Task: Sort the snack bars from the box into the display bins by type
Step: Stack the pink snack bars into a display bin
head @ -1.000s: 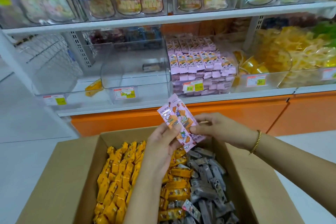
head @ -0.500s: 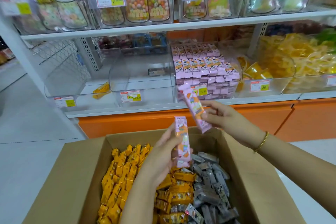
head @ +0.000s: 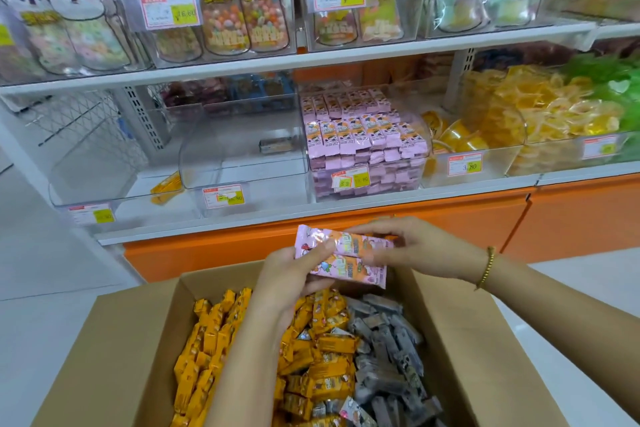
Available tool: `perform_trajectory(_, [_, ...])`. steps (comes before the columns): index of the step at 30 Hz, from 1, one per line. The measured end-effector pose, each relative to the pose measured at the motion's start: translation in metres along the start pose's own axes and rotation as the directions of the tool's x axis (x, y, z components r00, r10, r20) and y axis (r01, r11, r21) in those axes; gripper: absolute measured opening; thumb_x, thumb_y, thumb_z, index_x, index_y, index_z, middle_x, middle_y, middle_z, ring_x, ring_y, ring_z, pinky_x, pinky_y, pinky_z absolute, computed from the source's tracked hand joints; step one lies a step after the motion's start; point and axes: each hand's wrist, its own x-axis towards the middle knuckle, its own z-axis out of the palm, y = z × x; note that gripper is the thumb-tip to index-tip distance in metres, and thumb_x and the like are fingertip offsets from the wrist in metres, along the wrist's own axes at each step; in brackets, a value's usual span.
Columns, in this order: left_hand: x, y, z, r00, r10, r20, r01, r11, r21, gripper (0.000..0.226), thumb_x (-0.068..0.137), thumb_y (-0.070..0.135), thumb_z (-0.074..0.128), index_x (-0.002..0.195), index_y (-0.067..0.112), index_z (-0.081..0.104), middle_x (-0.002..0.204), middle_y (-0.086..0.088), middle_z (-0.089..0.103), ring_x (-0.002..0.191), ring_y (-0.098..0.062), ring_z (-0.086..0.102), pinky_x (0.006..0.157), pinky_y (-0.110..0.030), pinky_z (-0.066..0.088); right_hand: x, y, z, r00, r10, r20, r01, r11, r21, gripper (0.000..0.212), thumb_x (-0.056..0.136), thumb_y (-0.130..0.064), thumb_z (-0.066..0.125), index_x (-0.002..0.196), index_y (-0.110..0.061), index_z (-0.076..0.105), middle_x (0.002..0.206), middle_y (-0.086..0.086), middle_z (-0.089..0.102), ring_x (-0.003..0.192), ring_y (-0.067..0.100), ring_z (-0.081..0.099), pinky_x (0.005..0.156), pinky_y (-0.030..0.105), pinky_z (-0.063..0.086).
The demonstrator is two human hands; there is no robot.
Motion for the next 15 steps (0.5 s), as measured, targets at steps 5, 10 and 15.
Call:
perform_trajectory(5, [0.025,0.019,0.009,0.999,-0.029,0.019,0.031,0.989,-0.147,0.044,0.064,0.026,0.076,0.098,0.000,0.065,0.087,-0.012,0.074,0.081,-0.022,0.072,0.070,-0.031,0.060,0.001,-0.007,-0.001,0.973,-0.155,-0.172,0.063,0.892,-0.447,0.075,0.083,-0.043,0.067,0.147,-0.032,0.029,0.128,-0.014,0.033,0.107,-0.007,0.030,0.091,0.000,0.029])
perform_trajectory(10, [0.064,0.057,0.036,0.983,0.175,0.061,-0.176,0.984,-0.003,0.024,0.087,0.036,0.062,0.099,0.015,0.065,0.092,-0.006,0.074,0.083,-0.017,0.072,0.077,-0.031,0.059,0.021,0.018,-0.039,0.773,-0.291,-0.563,-0.039,0.865,-0.500,0.063,0.076,-0.044,0.060,0.133,-0.020,0.051,0.115,0.003,0.057,0.106,0.014,0.043,0.087,0.020,0.036])
perform_trajectory(15, [0.126,0.082,0.068,0.824,0.534,0.189,-0.460,0.436,0.773,0.054,0.093,0.034,0.056,0.142,0.021,0.040,0.149,0.000,0.040,0.132,-0.018,0.043,0.111,-0.034,0.032,0.068,0.066,-0.098,0.567,-0.207,-0.797,-0.338,0.825,-0.454,0.044,0.080,-0.031,0.070,0.120,-0.012,0.065,0.087,0.016,0.062,0.086,0.035,0.052,0.076,0.041,0.044])
